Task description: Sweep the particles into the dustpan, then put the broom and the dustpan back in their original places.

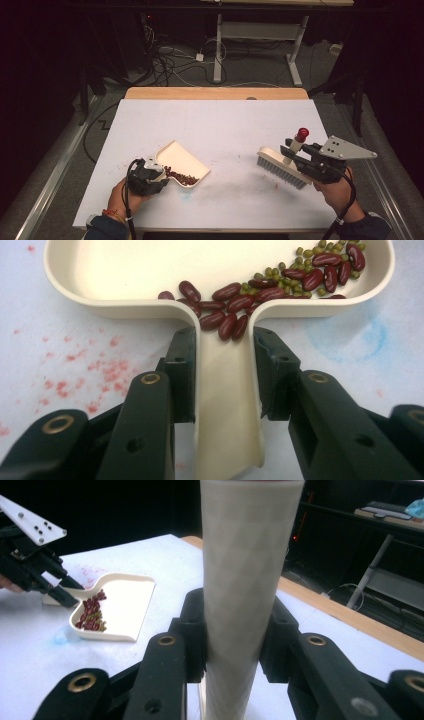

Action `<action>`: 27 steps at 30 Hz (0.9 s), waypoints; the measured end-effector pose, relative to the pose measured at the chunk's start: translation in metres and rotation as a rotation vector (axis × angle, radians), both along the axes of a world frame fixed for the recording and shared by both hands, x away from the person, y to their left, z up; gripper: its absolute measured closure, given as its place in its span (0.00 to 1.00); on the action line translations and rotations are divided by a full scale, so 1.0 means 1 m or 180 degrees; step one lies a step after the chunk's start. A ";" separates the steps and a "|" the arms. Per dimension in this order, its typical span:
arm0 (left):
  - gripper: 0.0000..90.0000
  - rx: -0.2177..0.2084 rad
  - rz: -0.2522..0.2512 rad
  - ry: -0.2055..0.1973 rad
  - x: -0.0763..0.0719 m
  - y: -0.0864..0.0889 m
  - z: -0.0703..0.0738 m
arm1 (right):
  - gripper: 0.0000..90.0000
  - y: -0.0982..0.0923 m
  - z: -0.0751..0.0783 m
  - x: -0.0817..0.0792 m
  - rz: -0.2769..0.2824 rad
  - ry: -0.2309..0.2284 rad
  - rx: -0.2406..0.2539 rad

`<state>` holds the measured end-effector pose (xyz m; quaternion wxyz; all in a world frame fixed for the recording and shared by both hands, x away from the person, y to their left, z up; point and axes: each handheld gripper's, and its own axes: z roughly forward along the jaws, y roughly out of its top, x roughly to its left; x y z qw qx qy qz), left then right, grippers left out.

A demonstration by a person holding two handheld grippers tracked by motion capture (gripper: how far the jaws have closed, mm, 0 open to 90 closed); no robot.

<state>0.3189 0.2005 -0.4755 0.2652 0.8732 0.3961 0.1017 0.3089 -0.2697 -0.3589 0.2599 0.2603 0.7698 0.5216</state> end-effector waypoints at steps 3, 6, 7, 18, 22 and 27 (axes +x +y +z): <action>0.71 -0.0009 0.0044 -0.0008 -0.003 0.005 -0.001 | 0.77 -0.003 0.000 -0.004 0.0004 -0.0011 -0.0047; 0.71 -0.0046 0.0095 0.0000 -0.005 0.010 -0.003 | 0.77 -0.009 0.001 -0.006 0.0058 0.0040 -0.0058; 0.71 -0.0046 0.0113 -0.0003 -0.006 0.011 -0.004 | 0.77 -0.011 0.002 -0.007 0.0079 0.0061 -0.0048; 0.71 -0.0027 0.0196 -0.0008 -0.007 0.011 -0.006 | 0.77 -0.017 -0.002 -0.013 0.0174 0.0158 -0.0103; 0.71 -0.0040 0.0253 -0.0010 -0.005 0.013 -0.006 | 0.77 -0.018 -0.002 -0.016 0.0163 0.0142 -0.0119; 0.71 -0.0082 0.0375 -0.0010 -0.001 0.015 -0.005 | 0.77 -0.022 0.001 -0.027 0.0192 0.0072 -0.0114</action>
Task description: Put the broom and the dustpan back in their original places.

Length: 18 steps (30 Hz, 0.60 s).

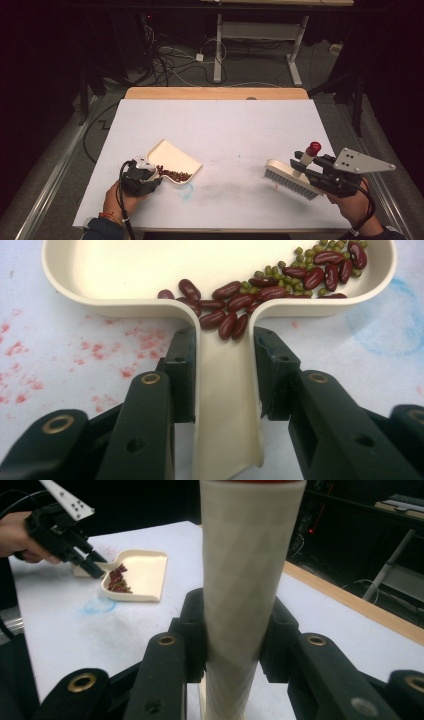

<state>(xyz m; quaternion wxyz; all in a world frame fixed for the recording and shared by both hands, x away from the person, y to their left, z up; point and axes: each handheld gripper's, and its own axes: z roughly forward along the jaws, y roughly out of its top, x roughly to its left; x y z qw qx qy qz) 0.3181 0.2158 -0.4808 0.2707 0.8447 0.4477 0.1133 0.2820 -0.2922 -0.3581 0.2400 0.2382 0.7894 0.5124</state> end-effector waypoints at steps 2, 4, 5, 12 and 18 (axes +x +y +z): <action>0.71 -0.0047 0.0039 -0.0003 0.001 0.002 0.000 | 0.77 -0.003 0.001 -0.003 -0.0001 -0.0009 -0.0009; 0.71 -0.0078 0.0078 0.0001 0.001 0.004 0.000 | 0.77 -0.007 0.002 -0.005 0.0004 0.0015 -0.0011; 0.71 -0.0087 0.0095 -0.0001 0.001 0.004 -0.001 | 0.77 -0.009 0.003 -0.005 0.0008 0.0021 0.0003; 0.71 -0.0053 0.0264 -0.0042 -0.002 0.016 -0.003 | 0.77 -0.016 0.002 -0.007 0.0094 0.0126 -0.0024; 0.71 -0.0014 0.0417 -0.0083 -0.004 0.015 -0.005 | 0.77 -0.017 -0.001 0.000 0.0201 0.0249 -0.0070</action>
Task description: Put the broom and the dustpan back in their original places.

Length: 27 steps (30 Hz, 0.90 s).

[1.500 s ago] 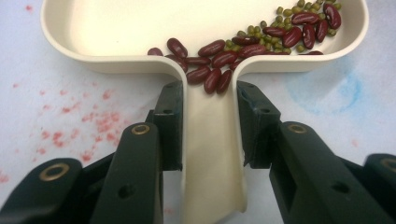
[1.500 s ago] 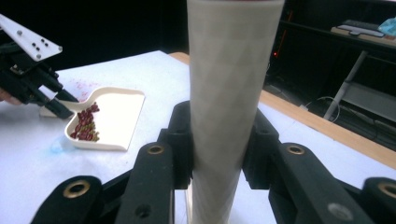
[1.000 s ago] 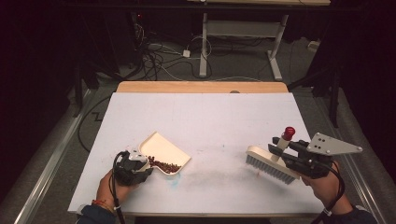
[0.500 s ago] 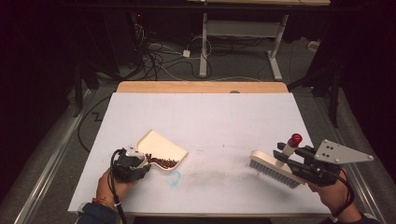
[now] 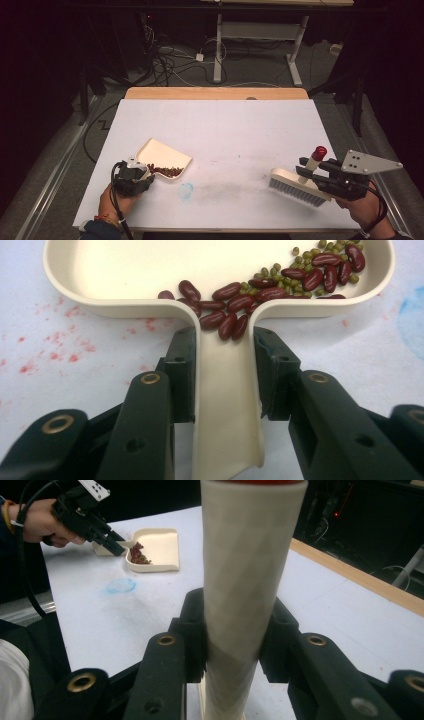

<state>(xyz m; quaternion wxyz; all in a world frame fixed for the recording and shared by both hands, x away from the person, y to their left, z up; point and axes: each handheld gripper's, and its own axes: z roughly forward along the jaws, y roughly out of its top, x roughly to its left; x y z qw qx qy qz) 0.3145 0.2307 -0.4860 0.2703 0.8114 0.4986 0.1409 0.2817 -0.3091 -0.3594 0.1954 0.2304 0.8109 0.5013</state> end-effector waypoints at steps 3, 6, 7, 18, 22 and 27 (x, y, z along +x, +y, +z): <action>0.71 -0.0019 0.0070 -0.0016 0.001 -0.002 -0.001 | 0.77 0.002 -0.002 0.005 0.0025 0.0021 -0.0051; 0.70 -0.0096 0.0226 -0.0032 0.004 -0.005 -0.002 | 0.77 0.002 -0.003 0.015 0.0125 0.0125 -0.0135; 0.70 -0.0083 0.0276 -0.0044 0.004 -0.007 -0.002 | 0.77 0.002 -0.002 0.019 0.0152 0.0159 -0.0156; 0.70 -0.0222 0.0522 0.0030 0.030 -0.023 -0.001 | 0.76 0.011 -0.001 0.065 0.0092 0.0273 -0.0405; 0.62 -0.0231 0.0532 0.0071 0.032 -0.031 -0.001 | 0.74 0.015 0.000 0.084 -0.0073 0.0251 -0.0410; 0.54 -0.0284 0.0421 0.0091 0.027 -0.037 0.000 | 0.69 0.020 0.002 0.110 -0.0361 0.0234 -0.0521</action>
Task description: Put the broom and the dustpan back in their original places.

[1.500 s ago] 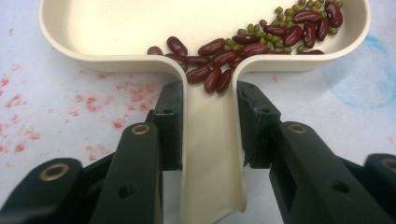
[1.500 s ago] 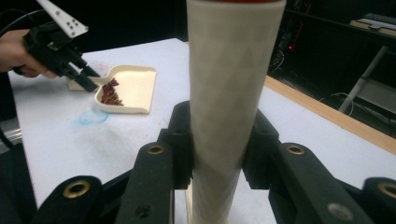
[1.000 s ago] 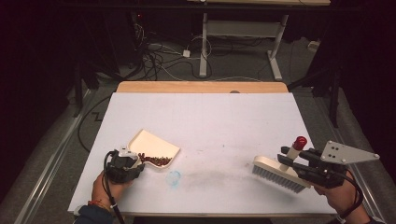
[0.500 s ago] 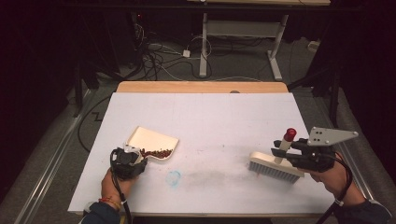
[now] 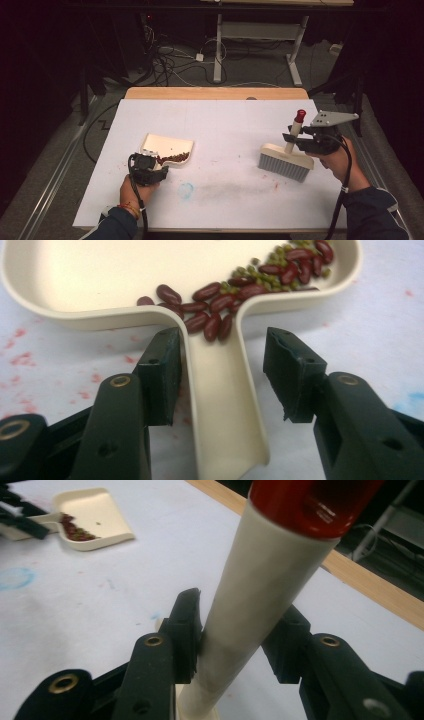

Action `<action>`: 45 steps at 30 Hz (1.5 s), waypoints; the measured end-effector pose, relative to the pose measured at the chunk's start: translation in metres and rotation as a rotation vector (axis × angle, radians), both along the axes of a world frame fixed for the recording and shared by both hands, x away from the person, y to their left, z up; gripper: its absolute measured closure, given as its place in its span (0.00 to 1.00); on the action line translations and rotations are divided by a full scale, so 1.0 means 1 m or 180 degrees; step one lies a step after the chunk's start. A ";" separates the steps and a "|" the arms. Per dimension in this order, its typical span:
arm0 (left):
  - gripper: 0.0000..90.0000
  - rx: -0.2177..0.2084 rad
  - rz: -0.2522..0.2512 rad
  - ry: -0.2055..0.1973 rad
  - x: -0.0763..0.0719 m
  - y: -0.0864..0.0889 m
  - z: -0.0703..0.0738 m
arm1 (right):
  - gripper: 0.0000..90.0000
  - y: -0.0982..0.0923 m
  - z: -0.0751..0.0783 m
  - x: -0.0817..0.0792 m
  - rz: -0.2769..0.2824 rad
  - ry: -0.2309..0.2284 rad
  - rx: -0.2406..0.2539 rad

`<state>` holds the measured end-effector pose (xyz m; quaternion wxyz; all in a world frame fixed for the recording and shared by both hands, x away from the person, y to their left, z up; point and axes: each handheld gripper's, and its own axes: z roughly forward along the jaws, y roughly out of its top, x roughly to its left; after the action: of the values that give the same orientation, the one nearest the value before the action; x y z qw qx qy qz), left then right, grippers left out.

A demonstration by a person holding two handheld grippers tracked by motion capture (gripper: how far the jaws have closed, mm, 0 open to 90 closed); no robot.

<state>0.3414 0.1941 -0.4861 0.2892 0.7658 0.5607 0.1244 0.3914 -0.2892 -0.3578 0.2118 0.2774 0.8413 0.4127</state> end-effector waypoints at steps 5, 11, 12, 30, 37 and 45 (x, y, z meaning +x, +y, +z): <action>0.54 0.0031 -0.0188 -0.0050 -0.007 -0.003 -0.001 | 0.65 0.010 -0.006 0.025 -0.0345 -0.0042 -0.0111; 0.51 -0.0072 -0.0333 -0.0131 -0.011 0.001 -0.004 | 0.63 0.029 -0.018 0.053 -0.0790 -0.0122 -0.0287; 0.50 -0.0111 -0.0320 -0.0132 -0.012 0.001 -0.005 | 0.62 0.032 -0.021 0.058 -0.0812 -0.0141 -0.0305; 0.25 -0.0022 -0.0672 -0.1115 -0.045 0.027 0.012 | 0.63 0.054 -0.046 0.096 -0.1253 -0.0019 -0.0293; 0.24 0.0097 -0.0803 -0.1235 -0.051 0.024 0.011 | 0.57 0.050 -0.043 0.086 -0.1239 -0.0073 -0.0001; 0.21 0.0200 -0.0865 -0.1225 -0.051 0.017 0.009 | 0.50 0.049 -0.037 0.070 -0.1149 -0.0242 0.0223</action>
<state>0.2908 0.2110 -0.4771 0.3809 0.8050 0.3830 0.2454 0.4613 -0.2404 -0.3944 0.3042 0.4153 0.7544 0.4073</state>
